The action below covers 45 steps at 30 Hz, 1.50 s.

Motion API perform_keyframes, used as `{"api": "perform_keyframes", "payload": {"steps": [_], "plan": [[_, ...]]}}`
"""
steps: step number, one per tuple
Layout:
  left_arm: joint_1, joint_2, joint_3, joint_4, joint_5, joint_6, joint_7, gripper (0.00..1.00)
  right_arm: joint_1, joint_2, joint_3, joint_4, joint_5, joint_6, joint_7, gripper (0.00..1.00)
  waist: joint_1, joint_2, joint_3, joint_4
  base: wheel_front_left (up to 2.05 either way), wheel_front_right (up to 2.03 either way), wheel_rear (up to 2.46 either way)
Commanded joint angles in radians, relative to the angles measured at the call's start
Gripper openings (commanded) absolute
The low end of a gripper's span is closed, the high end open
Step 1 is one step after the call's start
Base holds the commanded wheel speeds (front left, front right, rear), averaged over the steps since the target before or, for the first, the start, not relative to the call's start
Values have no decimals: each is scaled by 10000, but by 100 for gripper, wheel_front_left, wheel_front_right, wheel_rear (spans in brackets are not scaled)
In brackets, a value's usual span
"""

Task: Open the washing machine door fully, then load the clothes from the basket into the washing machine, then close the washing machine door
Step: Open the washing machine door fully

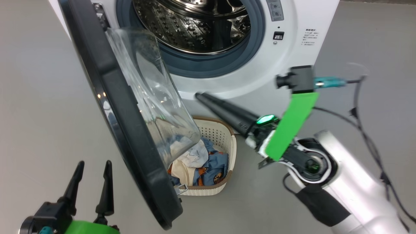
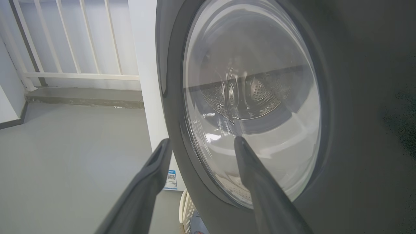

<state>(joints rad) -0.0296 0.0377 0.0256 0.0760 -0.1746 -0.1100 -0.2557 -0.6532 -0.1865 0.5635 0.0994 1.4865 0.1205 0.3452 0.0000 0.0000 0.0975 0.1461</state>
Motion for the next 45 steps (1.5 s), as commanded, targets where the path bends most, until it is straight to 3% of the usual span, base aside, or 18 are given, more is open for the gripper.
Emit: {"api": "perform_keyframes", "payload": {"steps": [1,5,10,15,21,26,36,45], "plan": [[-29,125,388,-261,-21,46,-61,100,140,5,-43,-410,-281,102,-395,100,0,0,-25,-35,0,0,0],[22,125,458,-282,-32,53,-61,100,233,-1117,308,-685,-1828,102,-2313,100,0,0,-78,-81,0,0,0],[149,125,567,-330,-42,80,-61,100,565,-2680,978,-17,-3611,102,-5216,100,0,0,-181,-156,0,0,0],[369,125,767,-443,6,103,-61,100,1005,-3413,527,878,-4922,102,-6049,100,0,0,-257,-454,0,0,0],[506,125,923,-553,53,79,-61,100,2332,-2796,-1992,660,-7231,102,-6066,100,0,0,-286,-824,0,0,0],[546,125,958,-575,108,43,-61,100,3598,-2104,-3261,350,-8780,102,-6068,100,0,0,-338,-1012,0,0,0],[626,125,1033,-549,92,17,-61,100,5475,-738,-4778,-4,-10562,102,-6069,100,0,0,-382,-1141,0,0,0],[670,125,994,-483,23,38,-61,100,6396,11,-5762,-146,-11633,102,-6069,100,0,0,-452,-1087,0,0,0]]}}
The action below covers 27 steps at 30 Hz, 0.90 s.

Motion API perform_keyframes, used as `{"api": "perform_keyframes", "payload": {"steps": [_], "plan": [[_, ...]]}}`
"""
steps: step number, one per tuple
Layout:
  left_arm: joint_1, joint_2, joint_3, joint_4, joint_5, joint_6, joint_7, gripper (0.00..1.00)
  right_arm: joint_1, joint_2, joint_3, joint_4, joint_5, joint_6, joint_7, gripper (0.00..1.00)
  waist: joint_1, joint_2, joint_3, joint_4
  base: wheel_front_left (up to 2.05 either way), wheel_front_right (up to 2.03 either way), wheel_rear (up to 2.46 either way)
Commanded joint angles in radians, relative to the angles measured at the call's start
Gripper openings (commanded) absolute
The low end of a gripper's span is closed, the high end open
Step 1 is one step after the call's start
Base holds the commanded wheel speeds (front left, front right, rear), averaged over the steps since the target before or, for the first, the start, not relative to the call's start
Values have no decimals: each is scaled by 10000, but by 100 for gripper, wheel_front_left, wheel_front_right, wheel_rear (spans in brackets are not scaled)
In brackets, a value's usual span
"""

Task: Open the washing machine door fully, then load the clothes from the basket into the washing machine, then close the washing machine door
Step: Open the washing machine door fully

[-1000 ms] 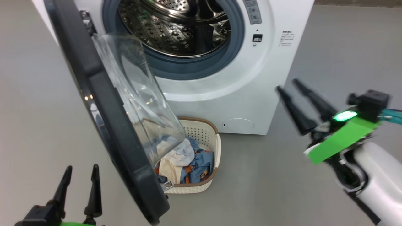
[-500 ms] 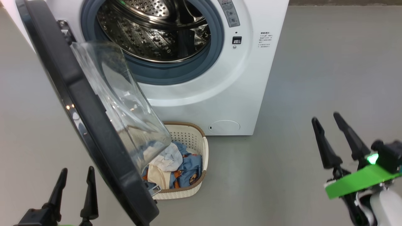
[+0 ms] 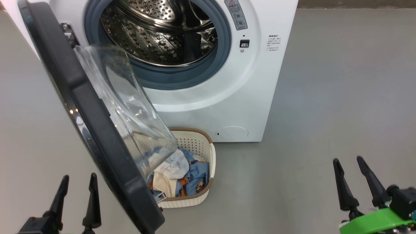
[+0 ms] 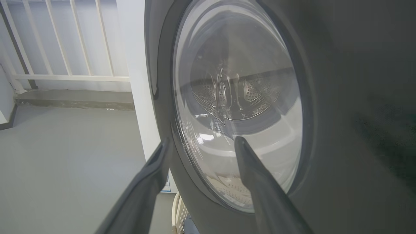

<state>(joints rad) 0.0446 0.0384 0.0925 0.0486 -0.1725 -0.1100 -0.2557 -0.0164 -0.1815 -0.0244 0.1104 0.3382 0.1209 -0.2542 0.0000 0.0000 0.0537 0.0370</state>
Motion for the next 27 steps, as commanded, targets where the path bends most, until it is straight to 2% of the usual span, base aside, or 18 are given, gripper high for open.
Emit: {"api": "perform_keyframes", "payload": {"steps": [1,10,22,23,24,25,27], "plan": [[-57,118,322,-210,-4,42,-61,100,120,42,31,-252,-278,98,-75,100,0,0,-25,4,0,0,0],[84,118,294,-230,9,74,-61,100,564,593,-581,-146,-892,98,-76,100,0,0,-100,-39,0,0,0],[178,118,315,-189,90,25,-61,98,677,786,-644,-56,-1045,98,-76,100,0,0,-166,-75,0,0,0],[186,118,320,-172,87,18,-61,76,684,791,-636,-47,-1054,98,-76,100,0,0,-181,-72,0,0,0],[201,118,325,-140,66,13,-61,40,693,797,-627,-36,-1061,98,-76,100,0,0,-198,-70,0,0,0],[212,118,332,-112,50,7,-61,0,702,803,-615,-28,-1069,98,-76,100,0,0,-208,-69,0,0,0],[243,118,354,19,6,-5,-61,0,707,814,-573,-14,-1079,98,-76,100,0,0,-225,-72,0,0,0]]}}
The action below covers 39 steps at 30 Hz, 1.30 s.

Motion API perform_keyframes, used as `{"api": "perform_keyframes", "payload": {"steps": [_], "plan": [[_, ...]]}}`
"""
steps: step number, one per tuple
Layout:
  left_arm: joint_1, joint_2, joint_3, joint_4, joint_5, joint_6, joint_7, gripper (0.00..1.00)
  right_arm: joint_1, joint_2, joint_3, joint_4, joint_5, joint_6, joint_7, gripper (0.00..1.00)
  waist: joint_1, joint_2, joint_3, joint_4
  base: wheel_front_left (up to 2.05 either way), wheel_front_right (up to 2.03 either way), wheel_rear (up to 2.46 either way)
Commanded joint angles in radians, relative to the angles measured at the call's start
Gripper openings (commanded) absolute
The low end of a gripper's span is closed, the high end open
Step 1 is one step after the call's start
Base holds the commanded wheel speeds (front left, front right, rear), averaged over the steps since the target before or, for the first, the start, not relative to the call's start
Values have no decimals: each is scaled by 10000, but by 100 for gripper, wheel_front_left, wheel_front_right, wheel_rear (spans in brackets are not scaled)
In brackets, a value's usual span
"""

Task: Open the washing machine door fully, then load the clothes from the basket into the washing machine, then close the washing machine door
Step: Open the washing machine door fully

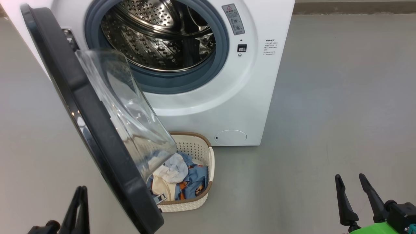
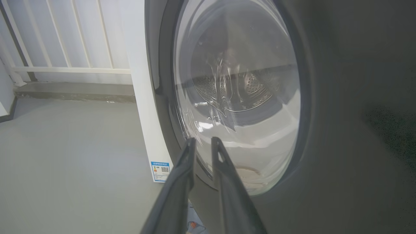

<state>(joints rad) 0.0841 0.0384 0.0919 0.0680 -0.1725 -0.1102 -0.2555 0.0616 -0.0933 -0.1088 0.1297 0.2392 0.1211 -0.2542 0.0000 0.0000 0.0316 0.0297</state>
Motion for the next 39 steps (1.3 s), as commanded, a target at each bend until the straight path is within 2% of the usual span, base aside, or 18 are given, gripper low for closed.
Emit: {"api": "perform_keyframes", "payload": {"steps": [1,8,13,18,22,26,32,36,39], "plan": [[-151,118,369,-142,-11,-8,-63,0,-71,-66,279,-208,-86,96,-76,100,0,0,-11,3,0,0,0],[-215,118,726,-28,-321,25,-63,0,-45,-67,308,-206,-83,96,-76,100,0,0,-72,18,0,0,0],[-494,118,1435,-468,-528,203,-63,0,-44,-62,296,-201,-81,96,-76,100,0,0,-100,28,0,0,0],[-962,118,1941,-1563,-455,230,-63,0,-24,-57,280,-194,-63,96,-76,100,0,0,-149,76,0,0,0],[-1390,118,1846,-2981,-269,175,-63,0,24,-56,266,-202,-66,96,-76,100,0,0,-208,148,0,0,0],[-1651,118,904,-4291,48,110,-49,0,57,-53,268,-195,-61,96,-76,100,0,0,-261,237,0,0,0],[-1749,118,-1868,-6317,90,164,1221,0,93,20,305,-151,-13,96,-76,100,0,0,-316,368,0,0,0],[-1491,118,-3520,-6835,-326,458,2096,0,148,81,265,-102,14,96,-76,100,0,0,-337,529,0,0,0],[-1191,118,-4232,-6537,-676,733,2647,0,142,114,286,-76,20,96,-76,100,0,0,-325,636,0,0,0]]}}
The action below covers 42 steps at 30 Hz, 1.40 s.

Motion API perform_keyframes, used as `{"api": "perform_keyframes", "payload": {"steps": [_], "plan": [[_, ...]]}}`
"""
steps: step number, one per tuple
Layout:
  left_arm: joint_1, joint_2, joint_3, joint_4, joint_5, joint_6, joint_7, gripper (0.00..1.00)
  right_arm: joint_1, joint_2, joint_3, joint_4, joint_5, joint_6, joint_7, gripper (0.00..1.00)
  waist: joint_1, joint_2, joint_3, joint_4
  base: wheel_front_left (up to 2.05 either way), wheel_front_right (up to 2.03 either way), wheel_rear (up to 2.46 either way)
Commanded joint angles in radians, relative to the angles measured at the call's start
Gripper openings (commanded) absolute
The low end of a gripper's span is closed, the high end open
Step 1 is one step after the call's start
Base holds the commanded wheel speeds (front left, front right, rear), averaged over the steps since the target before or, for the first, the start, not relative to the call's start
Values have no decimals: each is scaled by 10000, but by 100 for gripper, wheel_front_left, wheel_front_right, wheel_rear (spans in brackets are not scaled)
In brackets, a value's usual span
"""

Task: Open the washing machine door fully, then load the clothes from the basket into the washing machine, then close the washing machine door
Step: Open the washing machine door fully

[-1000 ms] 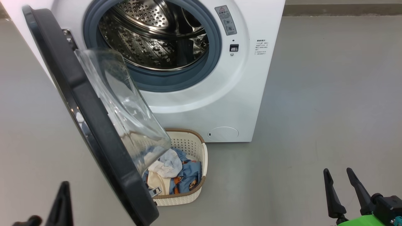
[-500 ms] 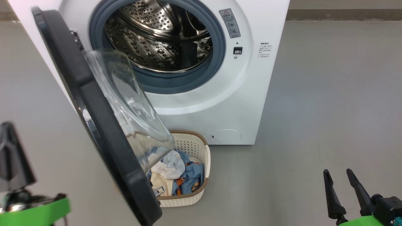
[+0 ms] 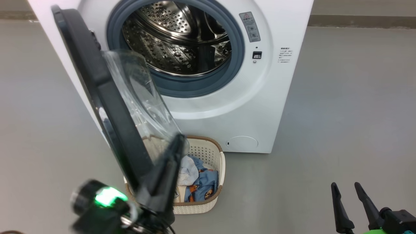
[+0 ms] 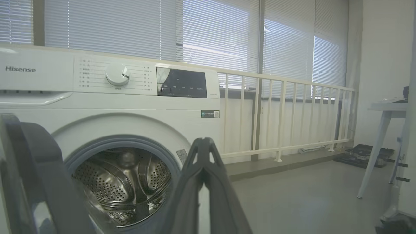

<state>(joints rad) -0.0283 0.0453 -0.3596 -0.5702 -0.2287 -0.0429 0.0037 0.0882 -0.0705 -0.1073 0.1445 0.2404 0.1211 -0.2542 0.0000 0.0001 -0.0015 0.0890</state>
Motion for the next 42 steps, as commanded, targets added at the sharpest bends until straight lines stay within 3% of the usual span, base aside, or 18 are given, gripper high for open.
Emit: {"api": "perform_keyframes", "payload": {"steps": [1,9,18,42], "plan": [[34,49,122,24,-190,129,219,0,-143,-106,281,-212,14,96,-76,100,0,-1,9,75,0,0,0],[631,53,-487,1612,-1537,693,690,0,-249,-80,391,-104,33,96,-76,100,0,-1,34,324,0,0,0],[688,65,-481,2592,-1978,1037,627,0,-348,-84,538,-18,26,96,-76,100,0,-1,69,319,0,0,0],[389,72,-260,4134,-2025,2174,-86,0,-454,-11,558,73,39,96,-76,100,0,-1,477,597,0,0,0]]}}
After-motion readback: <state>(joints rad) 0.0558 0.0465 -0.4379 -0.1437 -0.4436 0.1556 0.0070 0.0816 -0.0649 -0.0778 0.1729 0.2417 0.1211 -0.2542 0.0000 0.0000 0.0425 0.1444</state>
